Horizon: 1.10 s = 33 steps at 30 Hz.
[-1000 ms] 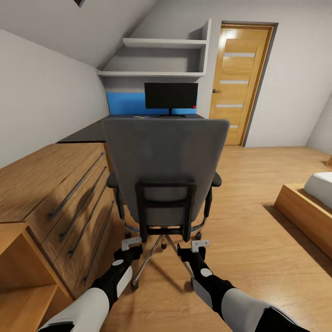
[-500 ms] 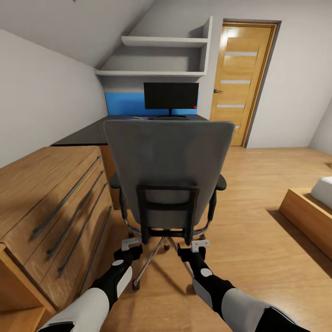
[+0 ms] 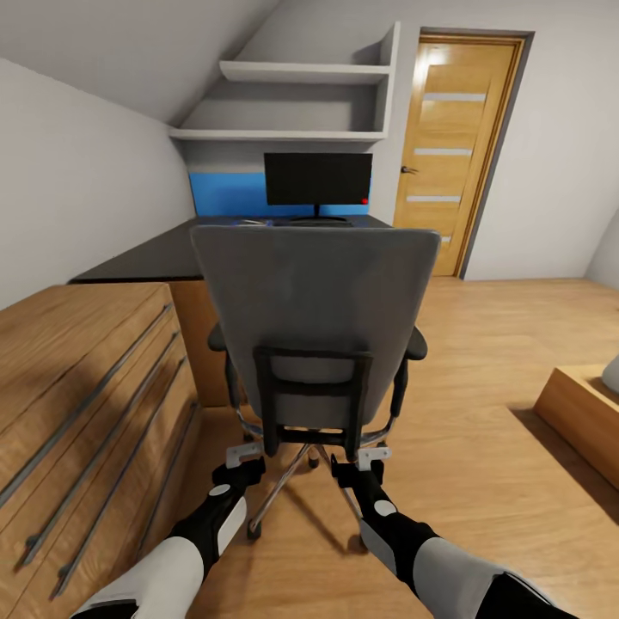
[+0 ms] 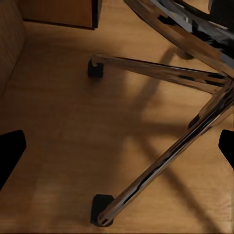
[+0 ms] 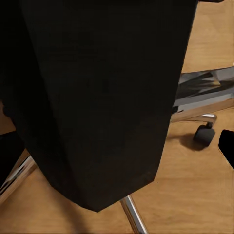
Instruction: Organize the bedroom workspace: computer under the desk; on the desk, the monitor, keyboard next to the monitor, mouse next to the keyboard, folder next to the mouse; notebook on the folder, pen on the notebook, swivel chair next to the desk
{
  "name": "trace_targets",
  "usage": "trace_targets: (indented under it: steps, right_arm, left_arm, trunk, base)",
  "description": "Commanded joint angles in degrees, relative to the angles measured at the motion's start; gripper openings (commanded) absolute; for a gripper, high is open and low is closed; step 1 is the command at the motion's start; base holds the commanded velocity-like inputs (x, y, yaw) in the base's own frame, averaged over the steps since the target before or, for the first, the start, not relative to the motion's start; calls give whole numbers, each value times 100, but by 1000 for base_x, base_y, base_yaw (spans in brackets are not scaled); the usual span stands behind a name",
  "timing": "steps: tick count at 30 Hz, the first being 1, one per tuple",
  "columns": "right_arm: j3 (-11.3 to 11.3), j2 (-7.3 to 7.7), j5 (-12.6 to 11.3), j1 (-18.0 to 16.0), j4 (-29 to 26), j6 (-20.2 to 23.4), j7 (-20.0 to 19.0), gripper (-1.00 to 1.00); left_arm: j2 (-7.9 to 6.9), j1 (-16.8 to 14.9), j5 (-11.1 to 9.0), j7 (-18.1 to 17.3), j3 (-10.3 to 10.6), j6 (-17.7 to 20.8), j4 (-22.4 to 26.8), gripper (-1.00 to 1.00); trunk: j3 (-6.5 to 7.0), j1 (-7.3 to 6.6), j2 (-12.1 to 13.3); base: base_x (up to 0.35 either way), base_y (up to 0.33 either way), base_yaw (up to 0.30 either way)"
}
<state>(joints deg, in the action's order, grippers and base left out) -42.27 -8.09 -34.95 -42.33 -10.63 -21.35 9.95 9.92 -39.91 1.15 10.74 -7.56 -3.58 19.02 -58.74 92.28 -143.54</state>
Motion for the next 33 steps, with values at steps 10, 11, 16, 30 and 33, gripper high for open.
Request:
trace_targets:
  steps: [10,11,16,30,33]
  right_arm:
    - [-46,1,-30,-4,0,-18,36,100]
    - [-46,1,-30,-4,0,-18,36,100]
    - [-51,1,-30,-4,0,-18,35,100]
    - [-50,1,-30,-4,6,-18,35,100]
    - [-51,1,-30,-4,6,-18,36,100]
  left_arm:
    - [8,-8,17,-17,-8,-20,7,100]
    - [8,-8,17,-16,-8,-20,7,100]
    - [8,-8,17,-11,-8,-20,7,100]
    - [8,-8,10,-2,-8,-38,12,100]
    - [8,-8,9,-2,-8,-38,10,100]
  trunk:
    - [-4,1,-2]
    - [-4,1,-2]
    - [-4,1,-2]
    - [-4,1,-2]
    - [-4,1,-2]
  base:
    - [203,-256,0]
    - [51,-325,0]
    - [18,-337,0]
    - [251,-164,0]
    - [320,-21,0]
